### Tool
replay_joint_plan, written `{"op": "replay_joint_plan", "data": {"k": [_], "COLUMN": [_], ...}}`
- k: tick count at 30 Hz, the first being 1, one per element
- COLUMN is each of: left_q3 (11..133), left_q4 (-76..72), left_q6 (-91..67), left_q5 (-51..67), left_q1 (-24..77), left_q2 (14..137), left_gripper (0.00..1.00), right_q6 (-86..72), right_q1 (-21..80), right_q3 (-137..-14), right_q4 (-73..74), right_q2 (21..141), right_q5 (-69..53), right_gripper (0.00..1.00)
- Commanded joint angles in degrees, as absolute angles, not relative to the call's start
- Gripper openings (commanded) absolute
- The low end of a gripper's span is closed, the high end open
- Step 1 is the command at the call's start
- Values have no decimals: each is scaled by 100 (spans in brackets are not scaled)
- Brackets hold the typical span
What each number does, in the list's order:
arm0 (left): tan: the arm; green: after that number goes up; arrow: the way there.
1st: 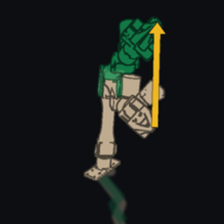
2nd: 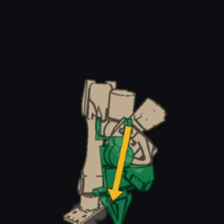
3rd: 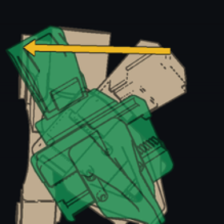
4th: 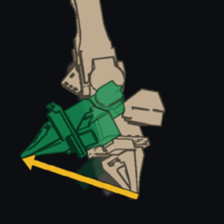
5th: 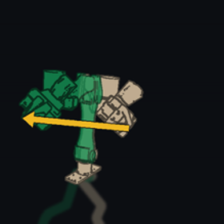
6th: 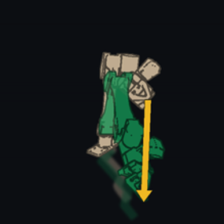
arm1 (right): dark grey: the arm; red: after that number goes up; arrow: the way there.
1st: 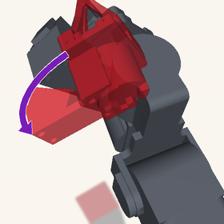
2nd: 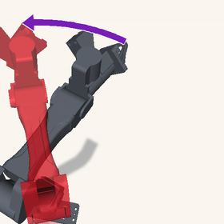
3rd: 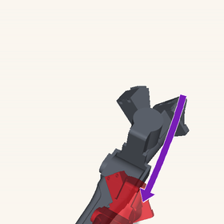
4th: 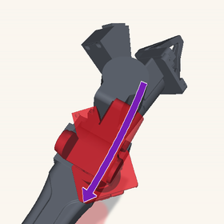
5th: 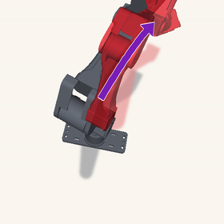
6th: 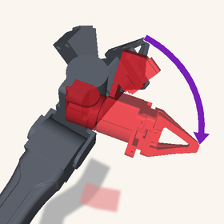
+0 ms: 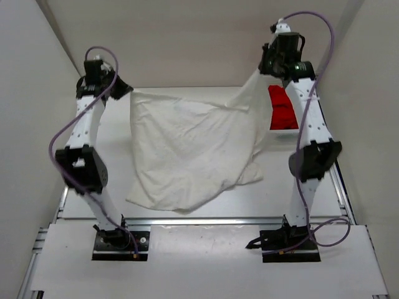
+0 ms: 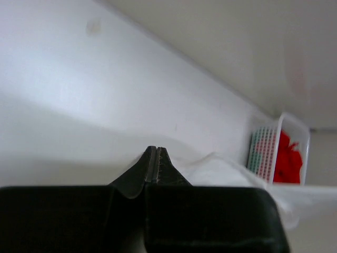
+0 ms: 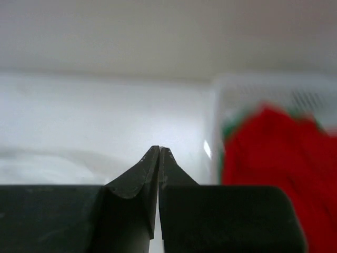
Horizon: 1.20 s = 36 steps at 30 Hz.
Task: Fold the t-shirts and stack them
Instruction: Flatten out the tshirt
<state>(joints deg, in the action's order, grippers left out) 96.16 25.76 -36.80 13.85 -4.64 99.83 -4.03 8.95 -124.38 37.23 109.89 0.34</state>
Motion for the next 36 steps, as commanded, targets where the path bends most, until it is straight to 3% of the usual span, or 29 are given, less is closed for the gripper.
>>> {"op": "replay_joint_plan", "data": {"k": [1, 4, 7, 9, 15, 18, 22, 27, 29, 33, 36], "left_q3": [12898, 13869, 13133, 12850, 12947, 12352, 10702, 7978, 6850, 4787, 3746], "left_q4": [3382, 3131, 2236, 2013, 2091, 2110, 1934, 1723, 1574, 1529, 1442], "left_q6": [-3691, -4234, -4552, -4518, -4509, -4316, -3913, -3104, -2892, -2848, -3014], "left_q5": [1213, 1606, 1915, 1820, 1872, 1706, 1381, -610, -895, -731, 118], "left_q1": [-395, -728, -1080, -1212, -1687, -1775, -1714, -986, -792, -993, -1369], "left_q2": [11335, 11497, 10908, 10540, 10135, 9740, 8940, 7027, 6490, 5750, 5529], "left_gripper": [0, 0, 0, 0, 0, 0, 0, 0, 0, 0, 0], "right_q6": [-1858, -2460, -2557, -2541, -1970, -1715, -1240, -1143, -1326, -2038, -2583], "right_q1": [450, 62, -210, -325, -176, -211, 130, 701, 1018, 1344, 1143], "right_q3": [-15163, -14275, -14895, -14460, -14511, -13801, -11158, -7361, -5764, -3792, -3219], "right_q4": [2846, 1489, 1188, 872, 1713, 2231, 2164, 1767, 1845, 2038, 2485], "right_q2": [12234, 11620, 11453, 10919, 10504, 10083, 8645, 6798, 6242, 5283, 4914], "right_q5": [-1604, -1829, -1915, -1969, -1855, -1697, -1056, -441, -28, -341, -868], "right_gripper": [0, 0, 0, 0, 0, 0, 0, 0, 0, 0, 0]}}
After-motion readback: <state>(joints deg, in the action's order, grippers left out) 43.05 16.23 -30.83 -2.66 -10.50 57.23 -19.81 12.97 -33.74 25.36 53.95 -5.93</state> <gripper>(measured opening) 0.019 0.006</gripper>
